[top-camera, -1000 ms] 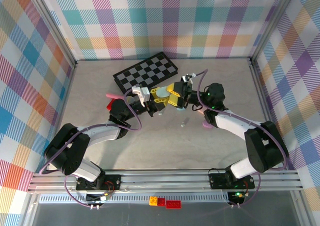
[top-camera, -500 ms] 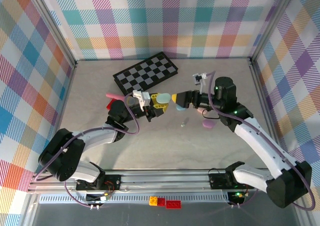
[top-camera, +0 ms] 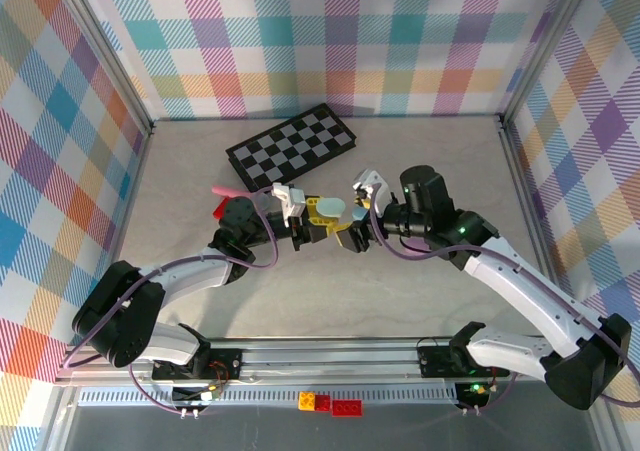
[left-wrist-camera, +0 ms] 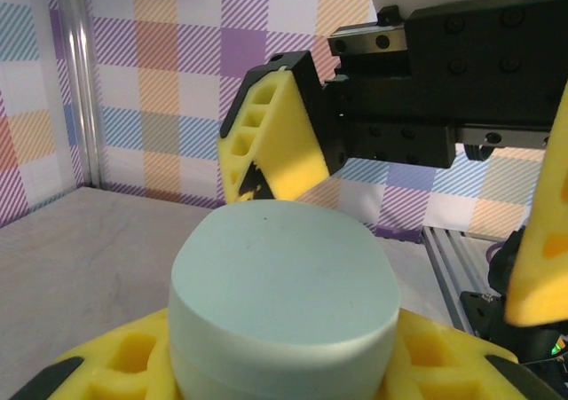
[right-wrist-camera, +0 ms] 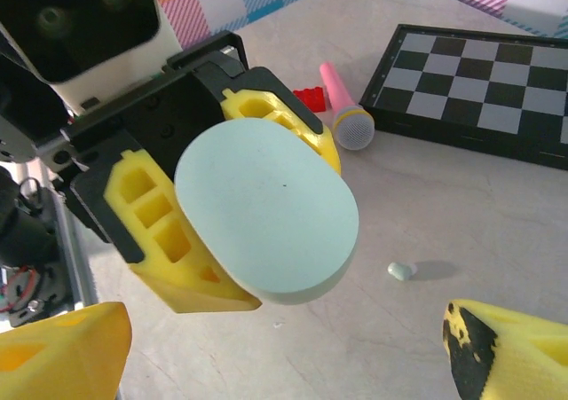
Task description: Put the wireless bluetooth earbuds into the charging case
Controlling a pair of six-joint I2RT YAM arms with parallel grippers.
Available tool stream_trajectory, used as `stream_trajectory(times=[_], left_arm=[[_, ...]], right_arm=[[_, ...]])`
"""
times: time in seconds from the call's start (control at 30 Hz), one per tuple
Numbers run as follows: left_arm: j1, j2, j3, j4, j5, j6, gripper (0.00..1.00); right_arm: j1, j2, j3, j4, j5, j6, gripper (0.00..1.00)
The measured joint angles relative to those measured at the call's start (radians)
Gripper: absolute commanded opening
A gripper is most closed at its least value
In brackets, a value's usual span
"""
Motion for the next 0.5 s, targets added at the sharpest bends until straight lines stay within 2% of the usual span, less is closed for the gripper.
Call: stream_trajectory(times=[0.5], left_arm=[[0.006,-0.013,0.000,0.001,0.006,0.001,0.35]], right_arm=[[0.012,0.003,0.000,0.061,0.154,0.015,0.89]])
